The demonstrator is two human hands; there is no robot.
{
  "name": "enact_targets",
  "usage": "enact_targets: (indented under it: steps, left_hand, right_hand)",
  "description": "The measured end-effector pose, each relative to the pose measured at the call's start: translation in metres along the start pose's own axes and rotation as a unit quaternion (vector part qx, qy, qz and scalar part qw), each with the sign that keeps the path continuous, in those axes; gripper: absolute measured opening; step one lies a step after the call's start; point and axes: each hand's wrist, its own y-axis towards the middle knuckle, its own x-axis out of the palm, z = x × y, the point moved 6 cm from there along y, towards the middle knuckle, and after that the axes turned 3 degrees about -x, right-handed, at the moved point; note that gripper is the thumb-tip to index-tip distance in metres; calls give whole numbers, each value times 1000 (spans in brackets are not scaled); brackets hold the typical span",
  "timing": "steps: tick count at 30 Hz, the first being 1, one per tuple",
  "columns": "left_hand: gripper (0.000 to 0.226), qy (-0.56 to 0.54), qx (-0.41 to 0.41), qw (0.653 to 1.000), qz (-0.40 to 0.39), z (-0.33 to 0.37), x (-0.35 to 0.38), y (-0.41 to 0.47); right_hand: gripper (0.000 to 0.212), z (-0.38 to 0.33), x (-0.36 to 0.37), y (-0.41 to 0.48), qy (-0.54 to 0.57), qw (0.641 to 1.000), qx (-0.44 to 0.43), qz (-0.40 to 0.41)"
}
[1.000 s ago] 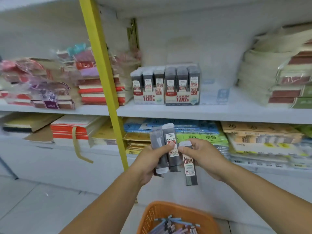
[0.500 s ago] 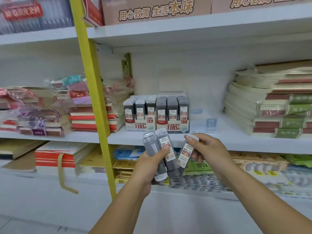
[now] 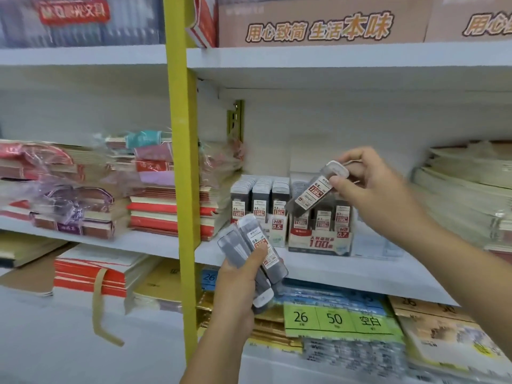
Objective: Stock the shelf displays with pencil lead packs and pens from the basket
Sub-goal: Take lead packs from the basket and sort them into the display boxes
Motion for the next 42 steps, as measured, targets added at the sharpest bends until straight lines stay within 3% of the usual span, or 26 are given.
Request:
enact_targets:
  steps: [5, 8, 11, 14, 18, 21, 23, 26, 28, 30, 34, 37, 39, 42]
  left_hand:
    - [32, -20, 28, 999, -3, 16, -26, 14]
    - [35, -27, 37, 999, 3, 22, -36, 22]
    - [41, -23, 36, 999, 2, 21, -44, 28]
    - [46, -11, 34, 999, -10, 20, -44, 29]
    - [34, 3, 32, 999, -11, 18, -43, 29]
    - [42, 20, 30, 999, -16, 17, -39, 25]
    - [49, 23, 40, 998, -38, 19, -32, 19]
    - [34, 38, 54, 996, -67, 22, -23, 9]
    - [26, 45, 52, 994, -79, 22, -20, 3]
    - [36, 47, 41, 994, -85, 19, -21, 1]
    - [54, 33, 30, 994, -103, 19, -22, -6]
    - [35, -10, 32, 993, -111, 22, -28, -4]
    - [14, -4, 42, 995, -94, 24, -33, -2]
    - [12, 5, 48, 997, -65, 22, -38, 5]
  right_hand:
    - [21, -24, 51, 38, -158, 983, -72, -60]
    - [14, -16, 79, 50, -238, 962, -64, -121]
    - [14, -4, 95, 55, -235, 960, -29, -151]
    - [12, 3, 98, 59, -285, 949, -41, -130]
    - [26, 1, 91, 54, -395, 912, -85, -74]
    - [24, -15, 85, 30, -286, 952, -112, -5]
    - [23, -16, 95, 6, -127, 989, -49, -59]
    - [37, -11, 120, -26, 39, 984, 60, -161]
    - [33, -8, 120, -33, 82, 982, 85, -150]
    - [28, -5, 115, -34, 116, 979, 108, -132]
    - [22, -4, 103, -36, 146, 973, 132, -120]
    - [17, -13, 75, -19, 140, 986, 91, -17]
    - [20, -27, 55, -1, 87, 995, 19, 36]
    - [22, -42, 51, 21, -75, 995, -71, 9]
